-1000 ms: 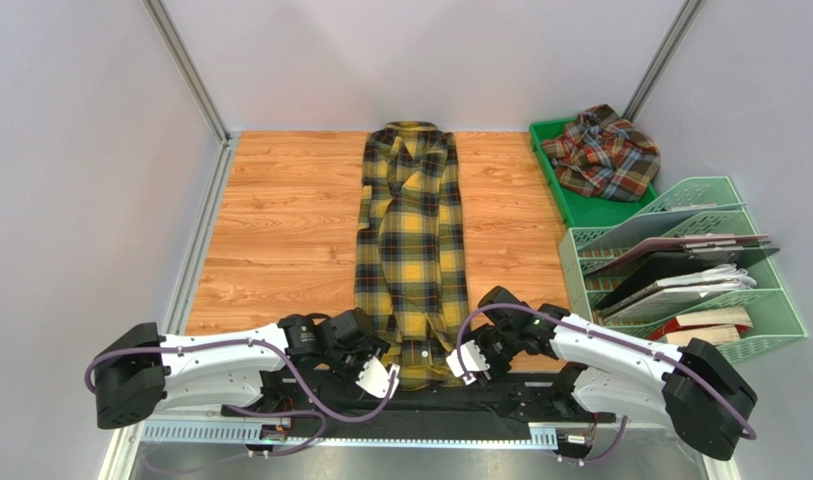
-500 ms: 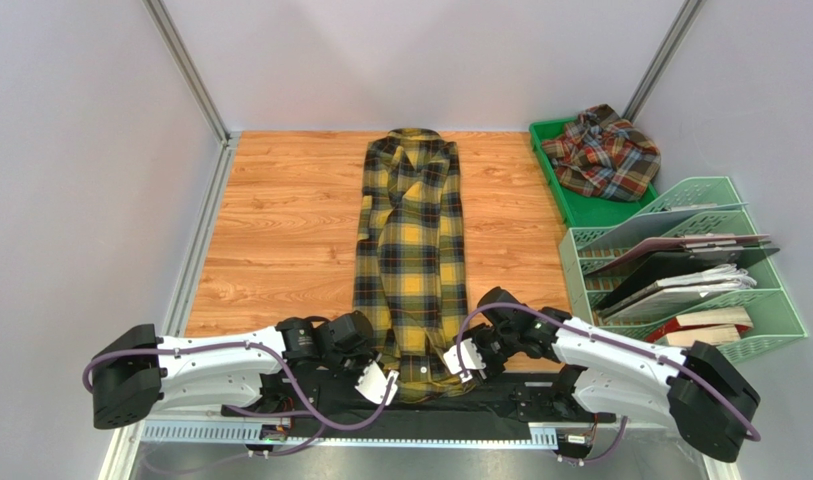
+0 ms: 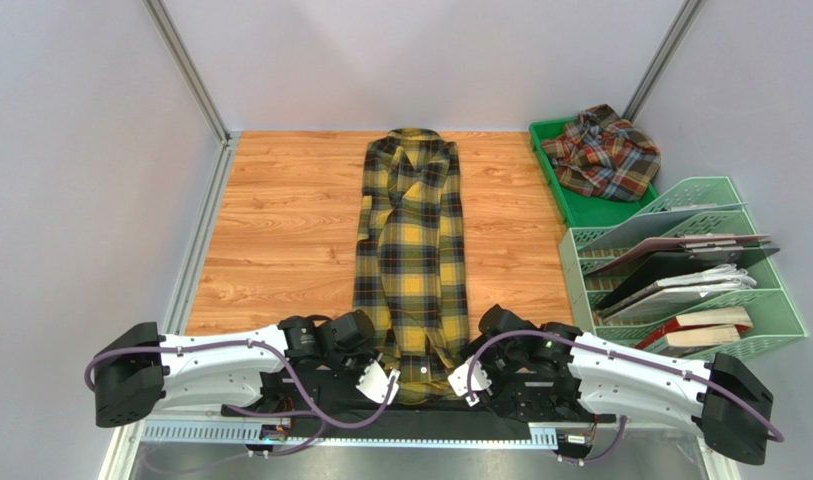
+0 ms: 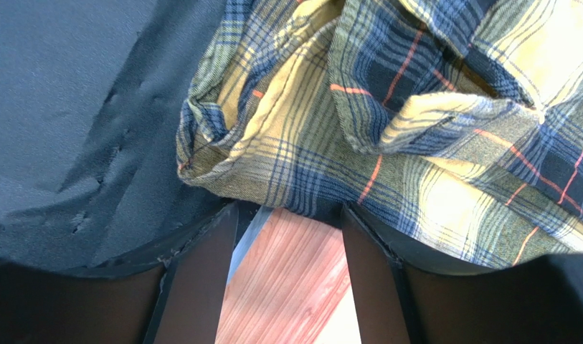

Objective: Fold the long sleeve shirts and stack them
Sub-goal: Fold the shirt

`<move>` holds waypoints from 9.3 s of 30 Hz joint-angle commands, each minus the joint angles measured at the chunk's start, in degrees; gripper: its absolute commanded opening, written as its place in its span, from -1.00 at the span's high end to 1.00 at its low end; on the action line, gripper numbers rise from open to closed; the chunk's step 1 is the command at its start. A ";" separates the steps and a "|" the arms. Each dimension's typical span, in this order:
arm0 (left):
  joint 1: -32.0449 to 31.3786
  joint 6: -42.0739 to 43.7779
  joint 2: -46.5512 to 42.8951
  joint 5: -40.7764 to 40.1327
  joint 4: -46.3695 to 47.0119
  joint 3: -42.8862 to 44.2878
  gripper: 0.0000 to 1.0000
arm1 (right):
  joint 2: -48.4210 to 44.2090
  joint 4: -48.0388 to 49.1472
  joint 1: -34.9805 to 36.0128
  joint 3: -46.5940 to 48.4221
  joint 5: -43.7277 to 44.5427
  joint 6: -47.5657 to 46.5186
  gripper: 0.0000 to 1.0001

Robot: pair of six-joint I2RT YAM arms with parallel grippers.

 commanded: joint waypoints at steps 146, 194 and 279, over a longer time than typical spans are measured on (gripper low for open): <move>55.55 -69.89 58.52 36.20 7.64 55.32 -0.25 | 76.13 -0.76 -47.68 70.47 -30.20 69.00 0.01; 51.16 -87.03 33.06 37.53 25.62 17.31 -0.09 | 61.00 12.41 -41.44 35.76 -35.48 84.38 0.14; 32.88 13.70 5.08 20.64 -20.30 24.68 1.00 | 11.81 -7.68 -25.80 25.91 -3.66 9.32 1.00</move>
